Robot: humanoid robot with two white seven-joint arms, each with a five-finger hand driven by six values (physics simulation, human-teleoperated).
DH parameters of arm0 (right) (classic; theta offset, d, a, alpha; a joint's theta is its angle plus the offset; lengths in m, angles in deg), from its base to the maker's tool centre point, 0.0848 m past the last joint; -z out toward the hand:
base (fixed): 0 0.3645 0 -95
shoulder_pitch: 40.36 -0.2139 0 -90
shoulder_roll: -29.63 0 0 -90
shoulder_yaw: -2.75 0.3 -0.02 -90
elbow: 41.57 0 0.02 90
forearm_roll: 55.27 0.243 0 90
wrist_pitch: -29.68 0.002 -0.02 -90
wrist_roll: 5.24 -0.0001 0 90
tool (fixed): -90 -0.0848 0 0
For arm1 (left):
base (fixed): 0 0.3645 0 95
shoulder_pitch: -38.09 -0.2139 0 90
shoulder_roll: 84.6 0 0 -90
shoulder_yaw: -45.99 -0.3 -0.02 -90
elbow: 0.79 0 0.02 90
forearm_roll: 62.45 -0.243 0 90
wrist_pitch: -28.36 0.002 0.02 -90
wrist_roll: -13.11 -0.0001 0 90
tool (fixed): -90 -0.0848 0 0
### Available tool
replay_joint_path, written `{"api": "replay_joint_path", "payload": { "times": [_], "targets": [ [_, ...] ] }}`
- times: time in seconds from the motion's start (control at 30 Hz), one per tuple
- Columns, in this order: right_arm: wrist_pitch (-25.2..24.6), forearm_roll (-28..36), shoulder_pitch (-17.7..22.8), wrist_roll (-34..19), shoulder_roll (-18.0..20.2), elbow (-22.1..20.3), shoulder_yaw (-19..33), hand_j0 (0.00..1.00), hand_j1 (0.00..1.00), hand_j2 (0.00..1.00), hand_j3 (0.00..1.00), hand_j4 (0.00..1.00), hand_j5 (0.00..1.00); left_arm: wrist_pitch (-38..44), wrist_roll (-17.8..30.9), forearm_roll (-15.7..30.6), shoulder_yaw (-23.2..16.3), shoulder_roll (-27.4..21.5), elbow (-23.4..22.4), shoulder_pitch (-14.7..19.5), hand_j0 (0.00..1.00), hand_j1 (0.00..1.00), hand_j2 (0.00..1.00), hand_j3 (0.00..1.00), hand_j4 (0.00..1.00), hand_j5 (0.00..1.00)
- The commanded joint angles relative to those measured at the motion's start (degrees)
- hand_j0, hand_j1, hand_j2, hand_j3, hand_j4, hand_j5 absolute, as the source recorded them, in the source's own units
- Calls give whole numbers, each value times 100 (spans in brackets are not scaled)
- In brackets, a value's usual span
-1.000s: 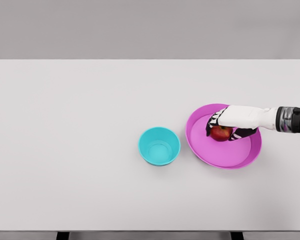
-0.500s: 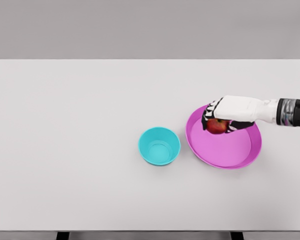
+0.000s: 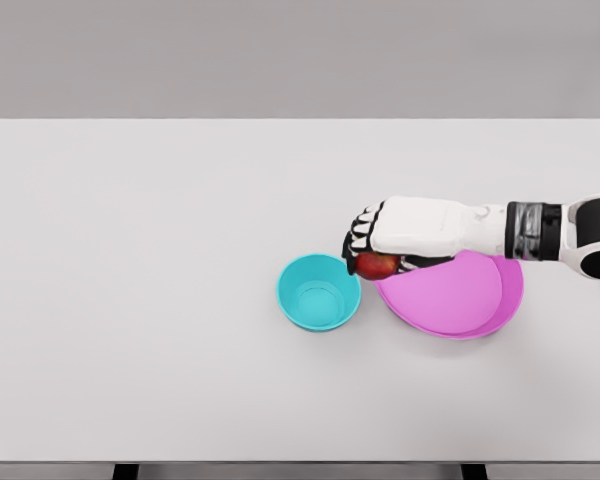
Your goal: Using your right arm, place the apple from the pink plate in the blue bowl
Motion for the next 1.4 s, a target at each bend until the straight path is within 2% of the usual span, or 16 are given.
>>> {"api": "replay_joint_path", "payload": {
  "times": [0.0,0.17,0.33,0.53,0.57,0.6,0.8,0.87,0.97,1.07,1.17,1.23,1.3,1.37],
  "targets": [
    [-19,38,0,4,-183,-76,-30,53,53,53,53,53,53,0,1,0,0,0,0,0,100,100,100,100,100,100],
    [-19,11,-44,4,-464,-68,-329,53,53,53,53,53,53,0,1,0,0,0,0,0,100,100,100,100,100,100],
    [-19,-121,-53,4,-702,-32,-382,53,53,53,53,53,53,0,1,0,0,0,0,0,100,100,100,100,100,100],
    [-19,-138,-79,4,-711,-15,-443,55,55,55,55,55,55,0,1,0,0,0,0,0,100,100,100,100,100,100],
    [-19,-164,-79,4,-711,3,-426,68,68,68,68,68,68,0,1,0,0,0,0,0,100,100,100,100,100,100],
    [-19,-164,-70,4,-702,-32,-426,100,100,100,100,100,100,0,1,0,0,0,0,0,100,100,100,100,100,100],
    [-19,-173,-70,4,-675,-94,-417,100,100,100,100,100,100,0,1,0,0,0,0,0,100,100,100,100,100,100],
    [-19,-165,-79,4,-614,-252,-285,100,100,100,100,100,100,0,1,0,0,0,0,0,100,100,100,100,100,100],
    [-19,-147,-44,4,-289,-463,286,100,100,100,100,100,100,0,1,0,0,0,0,0,100,100,100,100,100,100],
    [-19,-85,18,4,27,-411,892,100,100,100,100,100,100,0,1,0,0,0,0,0,100,100,100,100,100,100],
    [-19,-68,123,4,397,-349,1253,100,100,100,100,100,100,0,1,0,0,0,0,0,100,100,100,100,100,100],
    [-19,-77,281,4,485,-59,1438,100,100,100,100,100,100,0,1,0,0,0,0,0,100,100,100,100,100,100],
    [-19,-94,299,4,520,450,1473,100,100,100,100,100,100,0,1,0,0,0,0,0,100,100,100,100,100,100],
    [-19,-112,456,4,266,951,1893,100,100,100,100,100,100,0,1,0,0,0,0,0,100,100,100,100,100,100]
  ]
}}
